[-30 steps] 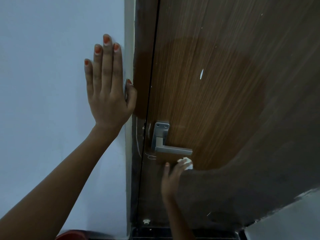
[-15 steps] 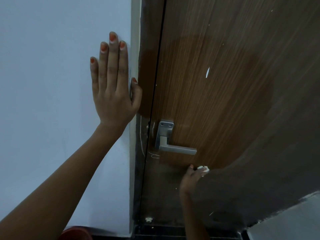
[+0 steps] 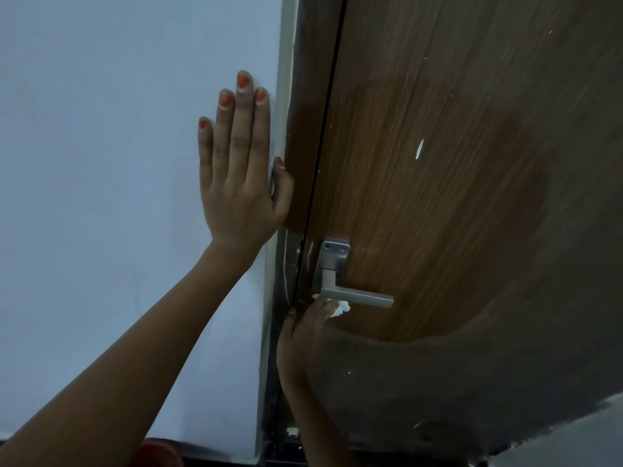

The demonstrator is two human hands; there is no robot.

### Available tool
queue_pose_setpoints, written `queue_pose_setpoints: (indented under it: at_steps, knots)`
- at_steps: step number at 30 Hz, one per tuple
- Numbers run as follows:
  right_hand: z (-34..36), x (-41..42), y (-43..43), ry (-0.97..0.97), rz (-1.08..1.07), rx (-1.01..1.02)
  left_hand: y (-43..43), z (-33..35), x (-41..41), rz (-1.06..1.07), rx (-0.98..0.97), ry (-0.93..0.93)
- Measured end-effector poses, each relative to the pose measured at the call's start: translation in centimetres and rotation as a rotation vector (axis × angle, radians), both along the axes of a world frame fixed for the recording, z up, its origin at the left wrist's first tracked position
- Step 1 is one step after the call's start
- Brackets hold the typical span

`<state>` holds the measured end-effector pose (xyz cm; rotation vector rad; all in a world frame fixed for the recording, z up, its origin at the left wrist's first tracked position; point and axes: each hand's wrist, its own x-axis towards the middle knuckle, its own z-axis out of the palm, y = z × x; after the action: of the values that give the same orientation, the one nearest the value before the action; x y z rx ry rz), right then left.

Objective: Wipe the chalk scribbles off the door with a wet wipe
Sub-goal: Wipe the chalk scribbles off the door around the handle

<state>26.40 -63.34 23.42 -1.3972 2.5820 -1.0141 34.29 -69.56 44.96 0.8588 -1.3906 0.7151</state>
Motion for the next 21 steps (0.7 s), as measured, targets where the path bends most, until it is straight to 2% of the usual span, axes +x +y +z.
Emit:
queue_pose_setpoints:
  at_steps: [3, 5, 9, 15, 21]
  knots:
    - [-1.9, -1.0, 0.2, 0.143, 0.023, -0.084, -0.1, -0.1, 0.0, 0.023, -0.006, -0.044]
    - [-2.8, -1.7, 0.5, 0.18, 0.168, -0.139, 0.0, 0.0, 0.0, 0.014, 0.004, -0.044]
    - [-3.3, -2.9, 0.5, 0.353, 0.383, -0.123, 0.1, 0.1, -0.1, 0.022, 0.012, -0.044]
    - [-2.8, -3.5, -0.4, 0.469, 0.509, -0.139, 0.2, 0.1, 0.1, 0.025, 0.007, -0.067]
    - [-4.6, -5.5, 0.6, 0.744, 0.694, 0.162, 0.2, 0.2, 0.1, 0.045, -0.014, -0.07]
